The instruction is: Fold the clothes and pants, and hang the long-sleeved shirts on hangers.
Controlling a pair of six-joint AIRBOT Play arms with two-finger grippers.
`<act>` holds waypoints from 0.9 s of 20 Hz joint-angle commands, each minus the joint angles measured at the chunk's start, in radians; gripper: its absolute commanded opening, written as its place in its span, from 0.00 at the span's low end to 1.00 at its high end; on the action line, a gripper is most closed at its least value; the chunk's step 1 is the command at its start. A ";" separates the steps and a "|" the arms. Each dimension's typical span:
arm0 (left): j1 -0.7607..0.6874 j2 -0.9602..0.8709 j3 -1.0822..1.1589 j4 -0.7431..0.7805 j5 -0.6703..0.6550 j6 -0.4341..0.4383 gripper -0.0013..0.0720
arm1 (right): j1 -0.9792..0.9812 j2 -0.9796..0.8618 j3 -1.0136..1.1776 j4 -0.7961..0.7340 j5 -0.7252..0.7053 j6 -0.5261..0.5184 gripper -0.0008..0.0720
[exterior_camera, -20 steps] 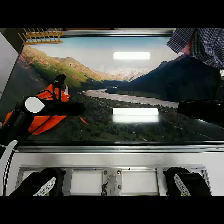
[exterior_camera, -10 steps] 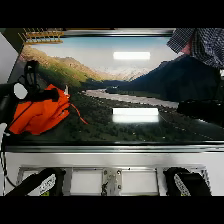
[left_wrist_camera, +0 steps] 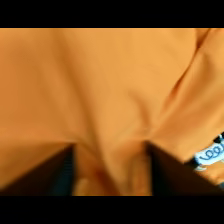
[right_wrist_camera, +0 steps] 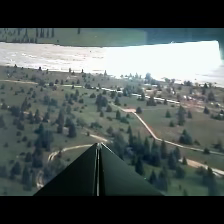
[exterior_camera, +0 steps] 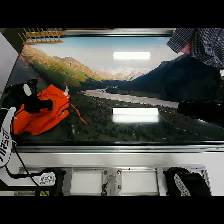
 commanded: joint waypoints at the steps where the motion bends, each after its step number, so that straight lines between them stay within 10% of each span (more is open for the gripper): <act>1: -0.047 -0.024 0.002 0.000 -0.012 -0.027 0.03 | 0.000 0.000 0.000 0.000 0.000 0.000 0.04; 8: -0.501 0.229 0.002 -0.380 0.023 0.031 0.03 | 0.000 0.000 0.000 0.012 0.000 0.004 0.04; 14: -0.974 0.253 0.014 -0.382 0.330 0.030 0.04 | 0.000 0.000 0.000 0.011 0.000 0.004 0.04; 16: -1.002 0.208 0.076 -0.327 0.298 0.008 0.76 | 0.000 0.000 0.000 0.011 0.000 0.004 0.04; 18: -0.932 0.184 0.141 -0.271 0.178 -0.054 0.80 | 0.000 0.000 0.000 0.011 0.000 0.004 0.03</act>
